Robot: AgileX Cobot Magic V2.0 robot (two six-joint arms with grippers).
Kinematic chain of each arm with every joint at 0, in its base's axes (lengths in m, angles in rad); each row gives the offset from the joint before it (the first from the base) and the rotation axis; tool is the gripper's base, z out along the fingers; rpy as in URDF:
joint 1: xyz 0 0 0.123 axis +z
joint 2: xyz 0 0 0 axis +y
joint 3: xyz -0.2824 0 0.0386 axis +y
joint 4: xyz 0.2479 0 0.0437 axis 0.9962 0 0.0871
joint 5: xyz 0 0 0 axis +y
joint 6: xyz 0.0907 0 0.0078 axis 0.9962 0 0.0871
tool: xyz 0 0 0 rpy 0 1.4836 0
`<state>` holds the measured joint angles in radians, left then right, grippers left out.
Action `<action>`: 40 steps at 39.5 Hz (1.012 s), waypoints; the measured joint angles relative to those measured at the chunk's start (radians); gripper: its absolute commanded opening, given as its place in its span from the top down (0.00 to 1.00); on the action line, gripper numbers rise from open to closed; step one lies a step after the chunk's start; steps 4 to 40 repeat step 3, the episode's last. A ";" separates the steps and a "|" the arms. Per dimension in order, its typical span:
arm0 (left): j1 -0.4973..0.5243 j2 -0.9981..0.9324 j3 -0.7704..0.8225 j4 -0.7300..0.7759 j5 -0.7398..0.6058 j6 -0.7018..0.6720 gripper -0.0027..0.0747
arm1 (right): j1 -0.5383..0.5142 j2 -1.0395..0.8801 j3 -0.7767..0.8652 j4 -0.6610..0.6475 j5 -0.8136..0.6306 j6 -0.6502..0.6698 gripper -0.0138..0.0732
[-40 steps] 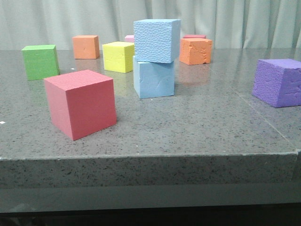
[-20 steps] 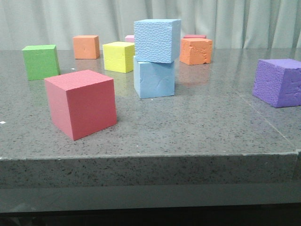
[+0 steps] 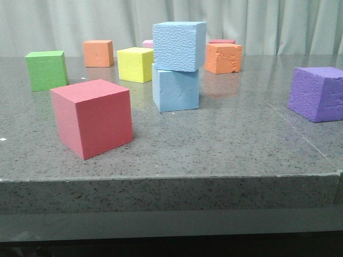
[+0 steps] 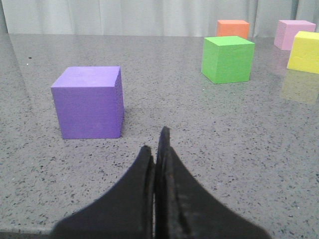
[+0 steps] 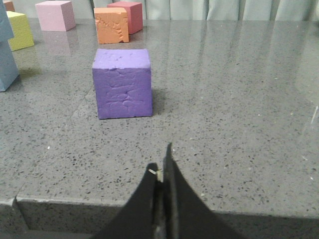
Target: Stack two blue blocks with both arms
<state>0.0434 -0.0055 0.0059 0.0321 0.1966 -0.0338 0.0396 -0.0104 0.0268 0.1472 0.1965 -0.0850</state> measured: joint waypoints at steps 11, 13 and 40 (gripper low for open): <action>0.000 0.000 0.000 0.000 0.000 0.000 0.99 | 0.000 0.000 0.000 0.000 0.000 0.000 0.92; 0.000 0.000 0.000 0.000 0.000 0.000 0.99 | 0.000 0.000 0.000 0.000 0.000 0.000 0.92; 0.000 0.000 0.000 0.000 0.000 0.000 0.99 | 0.000 0.000 0.000 0.000 0.000 0.000 0.92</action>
